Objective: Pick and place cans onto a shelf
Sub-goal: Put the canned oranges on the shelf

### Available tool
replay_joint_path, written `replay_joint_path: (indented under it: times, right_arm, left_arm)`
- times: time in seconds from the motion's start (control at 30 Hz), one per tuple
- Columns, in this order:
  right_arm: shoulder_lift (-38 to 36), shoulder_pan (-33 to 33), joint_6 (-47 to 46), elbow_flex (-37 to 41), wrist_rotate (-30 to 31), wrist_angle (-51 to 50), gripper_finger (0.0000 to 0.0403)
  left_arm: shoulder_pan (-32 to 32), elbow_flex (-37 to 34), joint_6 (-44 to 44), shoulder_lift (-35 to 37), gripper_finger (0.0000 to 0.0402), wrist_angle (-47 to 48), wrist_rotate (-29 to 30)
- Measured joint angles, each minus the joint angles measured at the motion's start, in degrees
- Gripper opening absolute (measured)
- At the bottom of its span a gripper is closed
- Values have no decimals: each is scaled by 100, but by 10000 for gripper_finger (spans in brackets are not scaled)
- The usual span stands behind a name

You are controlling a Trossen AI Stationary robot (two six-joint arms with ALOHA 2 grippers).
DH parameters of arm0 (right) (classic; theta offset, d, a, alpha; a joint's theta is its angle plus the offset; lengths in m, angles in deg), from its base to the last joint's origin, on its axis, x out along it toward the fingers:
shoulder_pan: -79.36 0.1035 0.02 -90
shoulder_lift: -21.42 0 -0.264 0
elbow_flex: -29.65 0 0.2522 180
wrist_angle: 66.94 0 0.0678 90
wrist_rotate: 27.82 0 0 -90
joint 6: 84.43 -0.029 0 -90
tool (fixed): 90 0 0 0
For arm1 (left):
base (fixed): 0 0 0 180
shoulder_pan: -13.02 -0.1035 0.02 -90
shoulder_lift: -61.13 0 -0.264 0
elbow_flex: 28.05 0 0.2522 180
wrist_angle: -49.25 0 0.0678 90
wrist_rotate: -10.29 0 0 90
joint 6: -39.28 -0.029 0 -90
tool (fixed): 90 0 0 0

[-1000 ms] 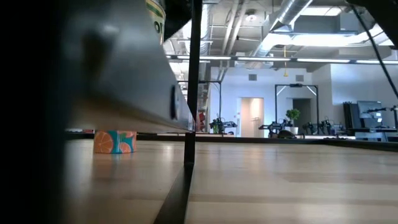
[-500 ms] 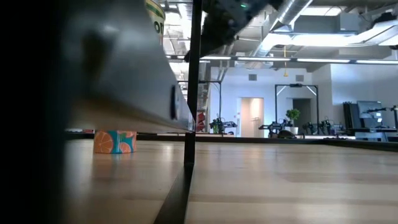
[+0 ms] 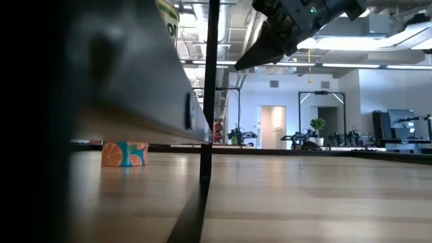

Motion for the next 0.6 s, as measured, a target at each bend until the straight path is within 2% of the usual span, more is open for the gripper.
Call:
replay_joint_path:
  times: [0.2, 0.37, 0.47, 0.6]
  right_arm:
    - [40, 133, -2, 11, 127, 50, 7]
    - [47, 132, -2, 11, 127, 56, 5]
    - [47, 132, -2, 11, 129, 56, 6]
    - [47, 132, -13, 11, 127, 57, 7]
  left_arm:
    - [32, 0, -390, -499, 107, -242, 585]
    - [24, 20, -626, -733, 102, -441, 686]
    - [21, 10, -679, -835, 81, -325, 712]
    - [21, 13, -794, -819, 21, -307, 633]
